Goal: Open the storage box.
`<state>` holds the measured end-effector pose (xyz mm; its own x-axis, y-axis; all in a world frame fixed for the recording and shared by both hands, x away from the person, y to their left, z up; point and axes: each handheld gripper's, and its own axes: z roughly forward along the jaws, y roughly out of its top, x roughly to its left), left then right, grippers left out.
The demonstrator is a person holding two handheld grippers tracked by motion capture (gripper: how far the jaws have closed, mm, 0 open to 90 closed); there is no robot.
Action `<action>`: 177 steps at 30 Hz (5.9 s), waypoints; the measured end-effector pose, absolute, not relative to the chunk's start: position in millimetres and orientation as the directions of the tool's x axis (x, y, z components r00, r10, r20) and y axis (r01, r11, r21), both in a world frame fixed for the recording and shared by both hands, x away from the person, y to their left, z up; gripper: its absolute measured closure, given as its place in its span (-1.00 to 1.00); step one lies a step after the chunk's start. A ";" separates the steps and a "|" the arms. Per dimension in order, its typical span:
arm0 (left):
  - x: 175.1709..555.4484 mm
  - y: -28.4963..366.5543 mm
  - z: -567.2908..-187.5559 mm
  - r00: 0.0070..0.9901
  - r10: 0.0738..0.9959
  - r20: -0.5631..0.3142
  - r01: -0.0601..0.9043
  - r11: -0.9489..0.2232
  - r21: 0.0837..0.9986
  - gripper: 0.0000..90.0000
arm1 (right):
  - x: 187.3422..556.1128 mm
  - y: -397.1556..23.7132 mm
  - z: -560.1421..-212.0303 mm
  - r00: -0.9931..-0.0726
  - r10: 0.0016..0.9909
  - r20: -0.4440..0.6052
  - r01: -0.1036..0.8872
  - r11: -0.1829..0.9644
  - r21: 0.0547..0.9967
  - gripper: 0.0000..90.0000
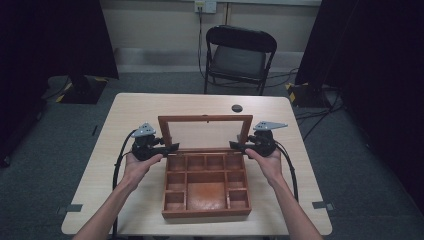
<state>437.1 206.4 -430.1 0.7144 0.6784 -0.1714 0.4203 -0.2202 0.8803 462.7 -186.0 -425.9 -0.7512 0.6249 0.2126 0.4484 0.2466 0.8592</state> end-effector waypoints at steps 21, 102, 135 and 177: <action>447.3 209.4 -435.9 0.679 0.712 -0.176 0.442 -0.205 0.873 0.34 | 474.5 -184.3 -437.2 -0.720 0.659 0.218 0.466 0.226 0.855 0.10; 483.3 207.8 -475.0 0.598 0.756 -0.269 0.591 -0.189 0.784 -0.22 | 499.0 -178.1 -474.7 -0.590 0.752 0.292 0.608 0.177 0.774 -0.52; 460.3 229.8 -469.1 0.572 0.775 -0.269 0.596 -0.168 0.785 -0.47 | 481.5 -197.9 -456.9 -0.577 0.755 0.311 0.608 0.143 0.781 -0.57; 397.5 270.2 -491.4 0.550 0.830 -0.090 0.633 -0.344 0.694 -0.56 | 379.9 -261.4 -483.0 -0.458 0.886 0.076 0.673 0.290 0.680 -0.68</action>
